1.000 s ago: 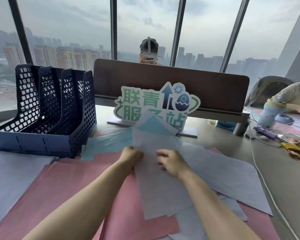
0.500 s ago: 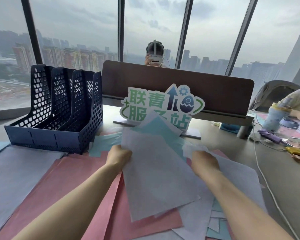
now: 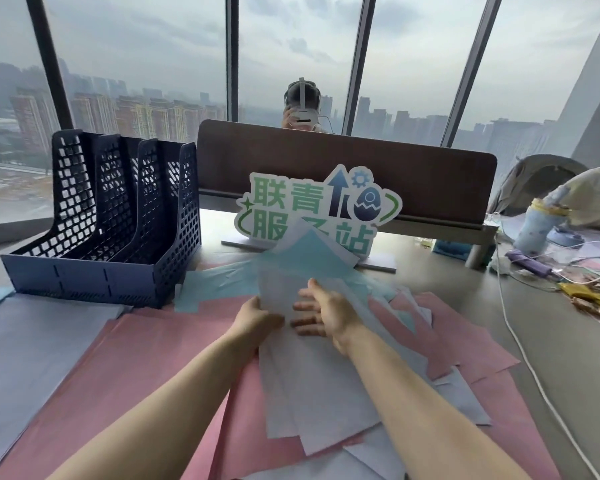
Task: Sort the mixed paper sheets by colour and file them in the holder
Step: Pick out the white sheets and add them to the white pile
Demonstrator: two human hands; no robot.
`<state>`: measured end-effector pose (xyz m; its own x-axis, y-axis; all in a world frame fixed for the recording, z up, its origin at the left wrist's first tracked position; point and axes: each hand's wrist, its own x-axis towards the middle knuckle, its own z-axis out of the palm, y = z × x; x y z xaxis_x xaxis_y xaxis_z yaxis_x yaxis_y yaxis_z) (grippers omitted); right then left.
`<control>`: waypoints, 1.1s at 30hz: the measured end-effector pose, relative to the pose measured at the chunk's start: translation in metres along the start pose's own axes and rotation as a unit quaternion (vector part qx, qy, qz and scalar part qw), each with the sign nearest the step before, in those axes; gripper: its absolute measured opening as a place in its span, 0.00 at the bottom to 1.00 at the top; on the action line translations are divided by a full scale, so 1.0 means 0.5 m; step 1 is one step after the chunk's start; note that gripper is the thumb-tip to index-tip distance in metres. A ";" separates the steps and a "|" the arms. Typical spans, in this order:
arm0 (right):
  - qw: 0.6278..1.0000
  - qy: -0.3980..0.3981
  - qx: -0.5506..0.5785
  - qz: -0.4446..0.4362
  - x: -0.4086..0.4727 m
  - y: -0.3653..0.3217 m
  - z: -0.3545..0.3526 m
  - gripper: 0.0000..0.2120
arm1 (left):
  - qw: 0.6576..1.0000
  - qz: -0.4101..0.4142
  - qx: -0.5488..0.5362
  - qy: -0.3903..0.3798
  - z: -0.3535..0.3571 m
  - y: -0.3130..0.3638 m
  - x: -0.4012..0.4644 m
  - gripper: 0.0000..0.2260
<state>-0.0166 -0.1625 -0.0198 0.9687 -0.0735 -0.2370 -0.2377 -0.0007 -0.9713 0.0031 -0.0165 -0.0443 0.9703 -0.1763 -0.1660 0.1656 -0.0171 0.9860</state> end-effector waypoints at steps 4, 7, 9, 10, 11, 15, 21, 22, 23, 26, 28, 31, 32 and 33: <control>0.946 0.193 -0.257 -0.050 0.002 0.010 -0.158 0.09 | 0.996 0.006 0.040 0.084 -0.030 0.033 0.017 0.23; 0.870 0.250 -0.424 0.019 -0.010 0.018 -0.262 0.11 | 0.992 0.013 0.076 0.102 -0.067 0.052 0.025 0.20; 0.846 0.250 -0.468 0.058 -0.012 0.021 -0.296 0.15 | 0.989 0.003 0.103 0.106 -0.076 0.048 0.026 0.18; 0.840 0.247 -0.478 0.070 -0.008 0.022 -0.300 0.16 | 0.989 -0.003 0.107 0.104 -0.077 0.040 0.028 0.16; 0.839 0.239 -0.483 0.077 -0.008 0.019 -0.298 0.16 | 0.989 -0.010 0.107 0.100 -0.076 0.034 0.025 0.12; 0.868 0.215 -0.427 0.137 0.000 0.002 -0.294 0.13 | 0.990 -0.048 0.084 0.100 -0.084 -0.005 0.032 0.09; 0.885 0.264 -0.366 0.117 0.030 0.002 -0.312 0.10 | 0.991 -0.092 0.032 0.087 -0.104 -0.017 0.039 0.06; 0.887 0.261 -0.365 0.112 0.035 0.005 -0.311 0.10 | 0.991 -0.094 0.029 0.086 -0.106 -0.016 0.038 0.06; 0.888 0.254 -0.367 0.111 0.041 0.006 -0.309 0.10 | 0.992 -0.096 0.025 0.083 -0.107 -0.015 0.038 0.06; 0.875 0.236 -0.401 0.130 0.060 0.003 -0.293 0.07 | 0.991 -0.104 0.014 0.081 -0.110 -0.015 0.040 0.06; 0.875 0.213 -0.412 0.142 0.077 0.004 -0.291 0.15 | 0.991 -0.106 0.008 0.079 -0.111 -0.018 0.043 0.06; 0.902 0.219 -0.342 0.145 0.078 -0.010 -0.293 0.13 | 0.992 -0.110 -0.005 0.067 -0.115 -0.019 0.044 0.07; 0.909 0.223 -0.322 0.141 0.081 -0.015 -0.298 0.09 | 0.992 -0.112 -0.007 0.064 -0.115 -0.019 0.044 0.08; 0.917 0.223 -0.299 0.140 0.083 -0.020 -0.303 0.06 | 0.992 -0.114 -0.007 0.062 -0.115 -0.018 0.043 0.09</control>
<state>0.0154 -0.3164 -0.0174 0.7694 -0.5554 -0.3155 -0.5992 -0.4565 -0.6577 0.0329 0.0364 -0.0575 0.9212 -0.0474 -0.3861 0.3851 -0.0289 0.9224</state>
